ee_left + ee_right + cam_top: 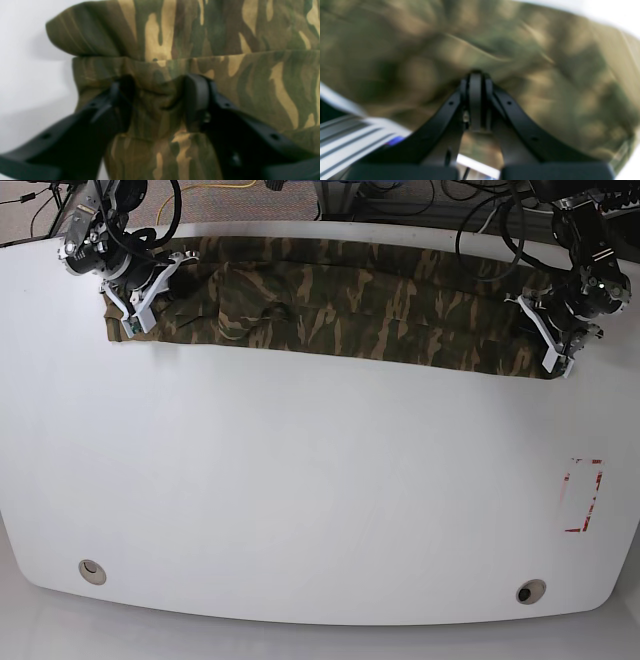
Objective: Layout the t-shirt on the table in an organized manner, then fold the t-shirt properly
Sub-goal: 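Pull the folded shirt strip away from the robot with both grippers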
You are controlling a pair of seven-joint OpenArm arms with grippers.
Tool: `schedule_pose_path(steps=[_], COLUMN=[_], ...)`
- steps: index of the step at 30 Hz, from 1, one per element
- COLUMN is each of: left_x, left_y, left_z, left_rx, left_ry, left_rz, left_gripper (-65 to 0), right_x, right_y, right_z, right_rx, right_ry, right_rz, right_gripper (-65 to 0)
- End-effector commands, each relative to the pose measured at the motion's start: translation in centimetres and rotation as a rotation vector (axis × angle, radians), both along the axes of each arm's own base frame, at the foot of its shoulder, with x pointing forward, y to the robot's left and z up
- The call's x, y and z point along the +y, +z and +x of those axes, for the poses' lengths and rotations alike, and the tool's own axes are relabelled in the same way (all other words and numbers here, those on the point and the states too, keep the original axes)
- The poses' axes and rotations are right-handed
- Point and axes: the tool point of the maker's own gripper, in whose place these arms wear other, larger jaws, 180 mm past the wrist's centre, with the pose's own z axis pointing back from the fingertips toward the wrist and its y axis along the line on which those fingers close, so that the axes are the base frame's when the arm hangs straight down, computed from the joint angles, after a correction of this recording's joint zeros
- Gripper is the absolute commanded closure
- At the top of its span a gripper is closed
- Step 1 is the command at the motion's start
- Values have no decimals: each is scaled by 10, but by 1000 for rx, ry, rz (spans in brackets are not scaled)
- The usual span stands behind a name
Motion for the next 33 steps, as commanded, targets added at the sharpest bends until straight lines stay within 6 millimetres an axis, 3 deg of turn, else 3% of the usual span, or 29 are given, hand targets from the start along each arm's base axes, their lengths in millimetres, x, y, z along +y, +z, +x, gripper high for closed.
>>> schedule_pose_path(steps=[1,9,15,21,24,29,33], left_x=[8,8,17,27,40,41,41], left_y=[-9,-10,-7,-7,-4,-2,7], left_z=[-15,-17,-15,8,13,21,27], left_rx=[69,75,61,41,43,33,36], left_ry=[0,0,37,90,95,98,76], left_rz=[37,37,37,10,27,18,39], left_gripper=[-247,-247,-247,-247,-249,-254,-326], right_x=[-8,-24,-46,-73,-81,-85,-83], right_y=[-5,-32,-33,-24,-22,-20,-22], right_z=[7,26,52,72,74,74,72], right_rx=[-12,-16,-44,-72,-75,-79,-75], right_ry=[-16,-68,-86,-131,-150,-150,-150], right_rz=[-13,-41,-76,-100,-104,-113,-109], right_gripper=[-14,-14,-14,-13,-13,-13,-13])
